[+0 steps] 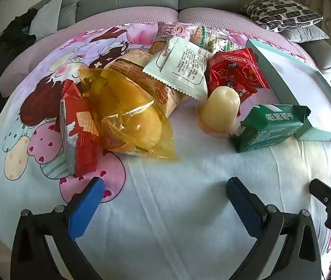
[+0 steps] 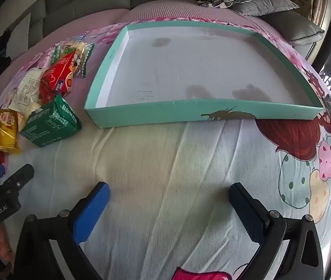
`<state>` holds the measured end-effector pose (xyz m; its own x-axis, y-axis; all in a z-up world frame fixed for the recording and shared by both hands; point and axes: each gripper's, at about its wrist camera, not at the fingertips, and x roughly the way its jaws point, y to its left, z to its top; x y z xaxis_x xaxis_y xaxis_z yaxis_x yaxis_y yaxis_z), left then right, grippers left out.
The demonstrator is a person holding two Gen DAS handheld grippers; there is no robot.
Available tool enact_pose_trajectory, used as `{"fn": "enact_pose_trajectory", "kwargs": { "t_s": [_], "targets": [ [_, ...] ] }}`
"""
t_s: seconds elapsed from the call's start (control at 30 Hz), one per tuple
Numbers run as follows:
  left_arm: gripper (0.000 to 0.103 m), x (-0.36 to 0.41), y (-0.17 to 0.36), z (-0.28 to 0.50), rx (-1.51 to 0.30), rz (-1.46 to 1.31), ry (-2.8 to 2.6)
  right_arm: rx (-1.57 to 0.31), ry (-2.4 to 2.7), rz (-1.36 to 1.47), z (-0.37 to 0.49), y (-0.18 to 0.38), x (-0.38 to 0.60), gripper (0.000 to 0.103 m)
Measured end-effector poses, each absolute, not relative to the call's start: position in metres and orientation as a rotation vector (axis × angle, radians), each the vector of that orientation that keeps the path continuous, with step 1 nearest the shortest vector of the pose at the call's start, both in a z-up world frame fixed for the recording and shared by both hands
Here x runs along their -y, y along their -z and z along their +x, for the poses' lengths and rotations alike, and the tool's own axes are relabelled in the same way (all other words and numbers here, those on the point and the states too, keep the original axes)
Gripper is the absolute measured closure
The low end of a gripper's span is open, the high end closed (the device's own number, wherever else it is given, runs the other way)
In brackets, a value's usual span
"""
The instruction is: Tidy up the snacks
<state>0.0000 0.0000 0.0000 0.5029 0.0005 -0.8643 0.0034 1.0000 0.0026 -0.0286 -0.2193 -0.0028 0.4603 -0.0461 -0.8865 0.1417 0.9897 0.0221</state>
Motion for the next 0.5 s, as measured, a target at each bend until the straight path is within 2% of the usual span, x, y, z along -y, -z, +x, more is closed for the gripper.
{"fn": "enact_pose_trajectory", "kwargs": {
  "t_s": [0.5],
  "targets": [
    [0.000, -0.0010, 0.0015, 0.0007, -1.041, -0.006, -0.001, -1.092, 0.122, 0.107, -0.0253, 0.0040, 0.2208, 0.000]
  ]
}}
